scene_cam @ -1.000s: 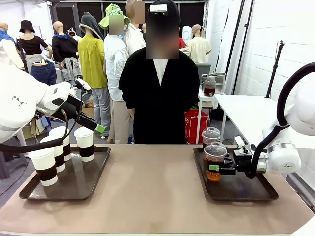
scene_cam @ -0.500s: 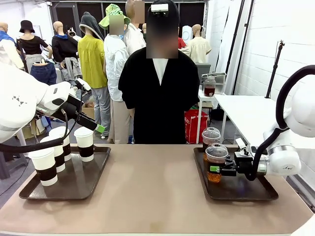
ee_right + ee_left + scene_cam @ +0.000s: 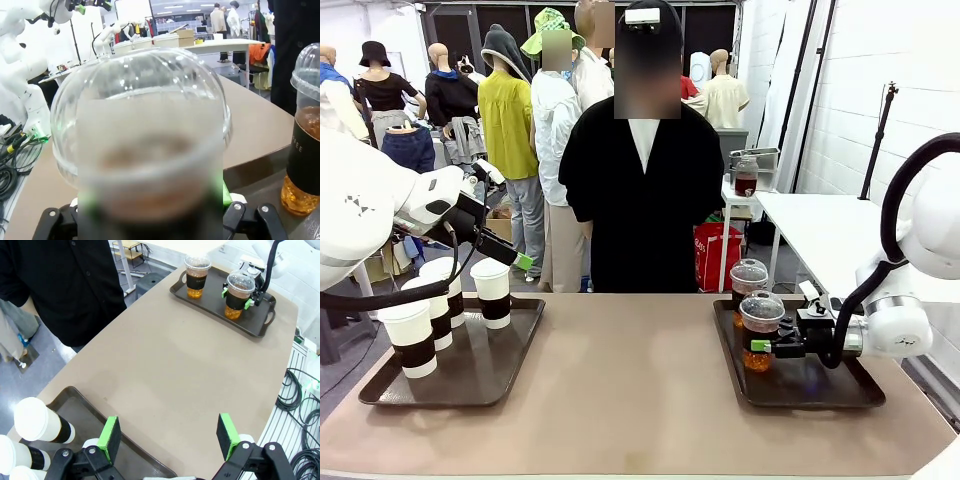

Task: Distribute the coffee onto the tray.
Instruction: Pick up another iced Americano from the middle of the table and place it on the right Handle tray.

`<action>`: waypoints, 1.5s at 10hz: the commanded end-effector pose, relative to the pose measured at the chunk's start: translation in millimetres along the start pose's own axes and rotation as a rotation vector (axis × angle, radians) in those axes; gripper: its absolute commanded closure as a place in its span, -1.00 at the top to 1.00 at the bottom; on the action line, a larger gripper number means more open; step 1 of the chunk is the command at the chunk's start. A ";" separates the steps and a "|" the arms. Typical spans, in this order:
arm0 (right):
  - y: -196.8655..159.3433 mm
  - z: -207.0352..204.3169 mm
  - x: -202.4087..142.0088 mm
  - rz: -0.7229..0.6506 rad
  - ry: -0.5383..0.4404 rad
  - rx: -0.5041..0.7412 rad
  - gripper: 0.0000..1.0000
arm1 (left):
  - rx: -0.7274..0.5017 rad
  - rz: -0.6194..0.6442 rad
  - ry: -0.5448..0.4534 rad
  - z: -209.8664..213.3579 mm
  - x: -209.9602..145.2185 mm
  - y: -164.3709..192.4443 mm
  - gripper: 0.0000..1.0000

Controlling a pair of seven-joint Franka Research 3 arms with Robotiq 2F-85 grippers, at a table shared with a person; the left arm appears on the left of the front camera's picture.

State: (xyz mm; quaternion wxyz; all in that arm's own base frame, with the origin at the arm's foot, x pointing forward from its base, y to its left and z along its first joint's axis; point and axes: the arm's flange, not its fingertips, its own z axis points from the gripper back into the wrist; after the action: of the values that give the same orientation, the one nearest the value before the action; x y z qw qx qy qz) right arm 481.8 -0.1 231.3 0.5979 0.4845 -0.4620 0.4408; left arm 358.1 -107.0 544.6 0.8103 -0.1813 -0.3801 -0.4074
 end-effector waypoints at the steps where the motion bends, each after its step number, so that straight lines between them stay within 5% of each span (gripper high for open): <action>1: 2.9 2.5 3.9 -0.026 0.017 -0.027 1.00 | -0.007 0.004 0.002 0.7 -1.1 0.9 1.00; 14: 53.4 55.2 -17.9 -0.092 0.008 -0.195 1.00 | -0.007 0.004 0.002 0.7 -1.1 0.9 1.00; 15: 43.5 51.2 -21.4 -0.090 0.008 -0.134 1.00 | -0.007 0.004 0.002 0.7 -1.1 0.9 1.00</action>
State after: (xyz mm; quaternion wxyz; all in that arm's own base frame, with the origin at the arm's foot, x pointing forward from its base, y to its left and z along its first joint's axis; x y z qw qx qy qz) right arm 425.7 -50.8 224.1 0.6545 0.4569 -0.4684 0.3788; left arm 358.1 -107.0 544.6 0.8103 -0.1813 -0.3802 -0.4075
